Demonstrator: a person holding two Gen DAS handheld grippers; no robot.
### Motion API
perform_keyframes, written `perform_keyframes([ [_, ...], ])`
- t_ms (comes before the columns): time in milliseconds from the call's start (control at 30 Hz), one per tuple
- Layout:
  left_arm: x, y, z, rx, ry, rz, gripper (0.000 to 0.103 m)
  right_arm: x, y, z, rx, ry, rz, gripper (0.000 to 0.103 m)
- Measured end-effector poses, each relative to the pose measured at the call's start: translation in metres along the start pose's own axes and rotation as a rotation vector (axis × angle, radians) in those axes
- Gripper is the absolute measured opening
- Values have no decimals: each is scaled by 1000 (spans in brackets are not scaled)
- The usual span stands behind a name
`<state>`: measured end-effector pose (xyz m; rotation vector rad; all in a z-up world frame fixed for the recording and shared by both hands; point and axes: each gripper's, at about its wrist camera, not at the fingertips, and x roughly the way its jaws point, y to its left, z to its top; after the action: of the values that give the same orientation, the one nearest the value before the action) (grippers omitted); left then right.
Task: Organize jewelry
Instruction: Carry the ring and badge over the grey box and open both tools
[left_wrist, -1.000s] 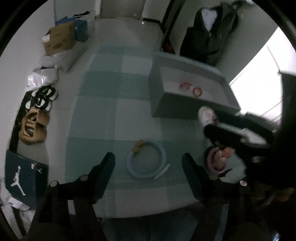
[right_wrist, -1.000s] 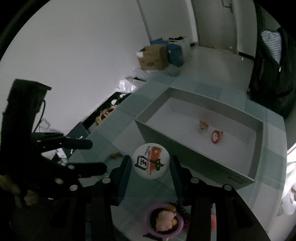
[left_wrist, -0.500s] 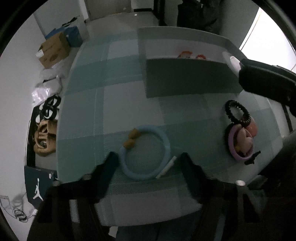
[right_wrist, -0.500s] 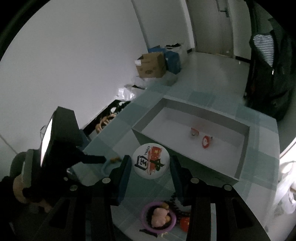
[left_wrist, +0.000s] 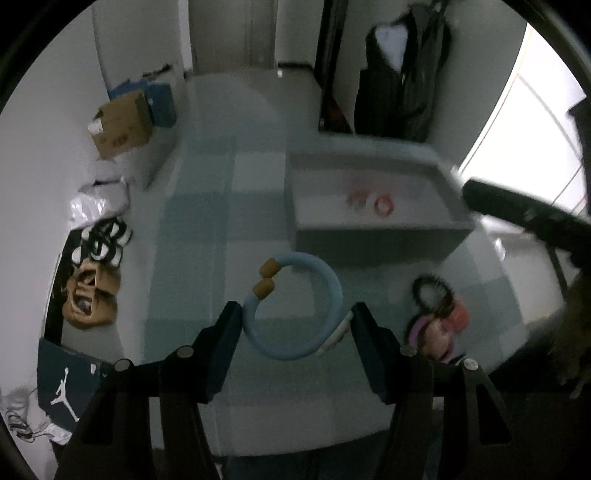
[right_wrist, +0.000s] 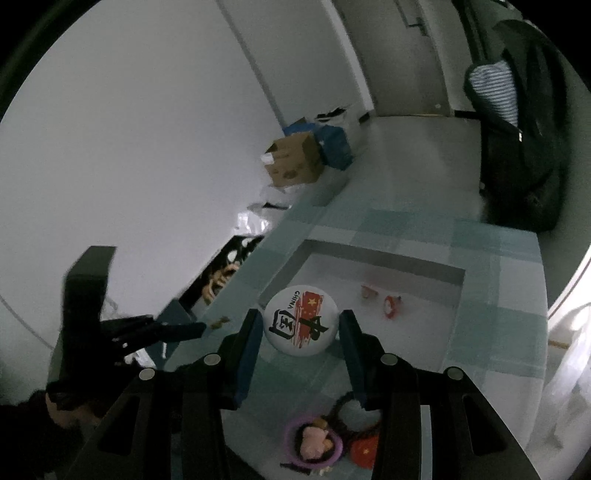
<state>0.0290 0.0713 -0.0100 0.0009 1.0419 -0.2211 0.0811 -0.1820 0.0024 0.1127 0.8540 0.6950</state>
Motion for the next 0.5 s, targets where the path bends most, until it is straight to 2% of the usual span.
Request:
perform_keyframes([
  [67,-9,-4,6,5,-52,10,55,-2,-3,5,18,-7,7,41],
  [267,-19,-9,28,2,-173,-74,55,-4,-12,16,67,-22,15,41],
  [500,-1,-16,48,-40,-149,-197,55,4,-26,29,127,-27,21,41],
])
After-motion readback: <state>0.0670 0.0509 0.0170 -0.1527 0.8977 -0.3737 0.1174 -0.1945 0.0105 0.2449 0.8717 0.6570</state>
